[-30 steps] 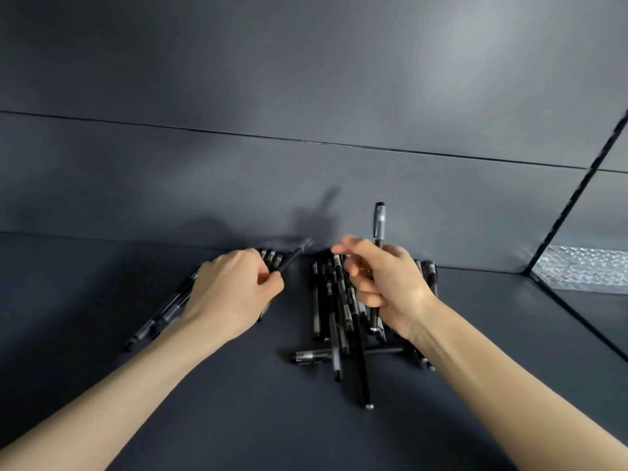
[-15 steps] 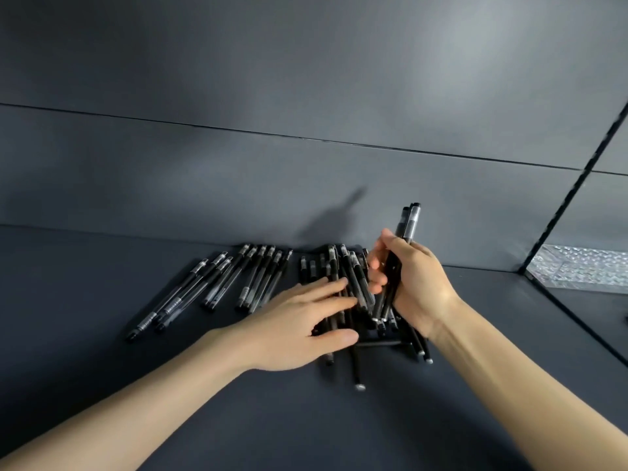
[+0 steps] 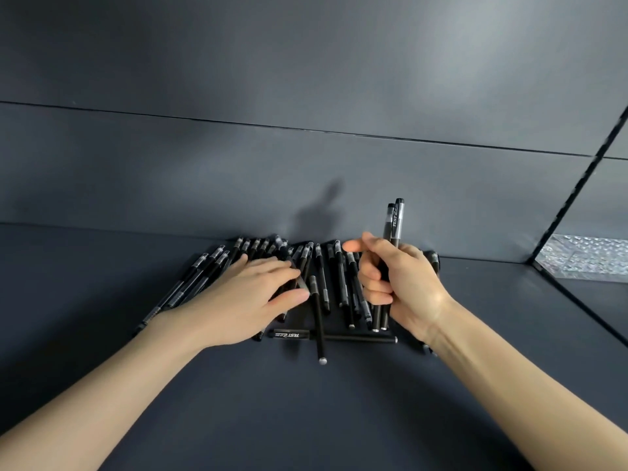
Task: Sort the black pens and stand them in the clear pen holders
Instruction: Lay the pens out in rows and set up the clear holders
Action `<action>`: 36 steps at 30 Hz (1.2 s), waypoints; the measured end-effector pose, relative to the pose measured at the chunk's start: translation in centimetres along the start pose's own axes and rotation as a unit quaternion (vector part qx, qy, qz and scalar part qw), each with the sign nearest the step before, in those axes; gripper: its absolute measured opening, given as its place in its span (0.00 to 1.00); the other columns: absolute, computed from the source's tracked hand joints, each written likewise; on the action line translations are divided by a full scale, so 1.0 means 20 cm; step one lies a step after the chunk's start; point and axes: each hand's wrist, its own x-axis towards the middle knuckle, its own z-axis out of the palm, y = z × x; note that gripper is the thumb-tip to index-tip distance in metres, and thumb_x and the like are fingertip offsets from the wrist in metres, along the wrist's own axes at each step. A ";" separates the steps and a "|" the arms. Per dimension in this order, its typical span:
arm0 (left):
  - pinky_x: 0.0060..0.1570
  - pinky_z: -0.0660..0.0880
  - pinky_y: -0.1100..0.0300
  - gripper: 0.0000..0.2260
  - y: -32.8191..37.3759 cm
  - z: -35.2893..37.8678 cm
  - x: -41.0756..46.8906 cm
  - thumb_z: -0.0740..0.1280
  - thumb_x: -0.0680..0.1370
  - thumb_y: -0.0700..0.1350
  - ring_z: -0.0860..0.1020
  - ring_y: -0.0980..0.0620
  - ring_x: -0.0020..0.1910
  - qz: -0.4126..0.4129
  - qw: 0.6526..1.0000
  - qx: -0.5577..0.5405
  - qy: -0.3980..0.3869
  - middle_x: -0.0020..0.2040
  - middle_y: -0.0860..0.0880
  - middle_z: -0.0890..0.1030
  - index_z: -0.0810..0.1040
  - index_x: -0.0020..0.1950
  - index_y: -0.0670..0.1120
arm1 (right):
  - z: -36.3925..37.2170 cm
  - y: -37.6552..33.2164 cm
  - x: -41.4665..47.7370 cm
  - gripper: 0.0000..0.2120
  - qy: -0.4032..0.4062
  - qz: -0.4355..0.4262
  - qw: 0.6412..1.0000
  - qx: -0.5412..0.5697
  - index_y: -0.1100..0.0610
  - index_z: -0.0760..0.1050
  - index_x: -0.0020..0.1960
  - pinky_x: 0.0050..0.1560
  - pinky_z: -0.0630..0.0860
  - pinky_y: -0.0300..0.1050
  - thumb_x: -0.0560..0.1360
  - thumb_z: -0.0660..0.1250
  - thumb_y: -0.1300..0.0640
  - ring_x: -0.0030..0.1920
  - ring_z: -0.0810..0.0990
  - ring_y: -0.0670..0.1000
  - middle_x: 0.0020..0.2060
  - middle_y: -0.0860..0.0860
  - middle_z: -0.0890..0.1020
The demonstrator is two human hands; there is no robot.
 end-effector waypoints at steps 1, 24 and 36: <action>0.69 0.51 0.63 0.39 0.00 0.00 0.00 0.41 0.70 0.72 0.59 0.58 0.72 0.011 0.999 0.008 0.047 0.72 0.58 0.65 0.69 0.70 0.53 | 0.00 0.00 0.00 0.13 0.002 0.000 1.000 0.001 0.65 0.75 0.50 0.20 0.54 0.35 0.81 0.58 0.56 0.21 0.58 0.45 0.23 0.50 0.64; 0.49 0.62 0.59 0.18 0.13 0.07 0.02 0.52 0.74 0.58 0.68 0.52 0.46 -0.046 0.963 -0.082 0.252 0.40 0.54 0.70 0.68 0.31 0.48 | 0.03 0.03 -0.01 0.14 0.031 0.007 0.995 -0.091 0.66 0.78 0.42 0.19 0.55 0.35 0.75 0.67 0.54 0.23 0.62 0.46 0.25 0.51 0.69; 0.57 0.58 0.60 0.18 0.05 0.10 0.07 0.60 0.76 0.63 0.64 0.55 0.59 -0.049 0.990 0.042 0.129 0.55 0.57 0.71 0.77 0.56 0.53 | 0.02 -0.02 0.01 0.15 0.081 -0.011 0.997 0.004 0.57 0.67 0.37 0.30 0.74 0.43 0.81 0.58 0.54 0.28 0.74 0.51 0.28 0.54 0.77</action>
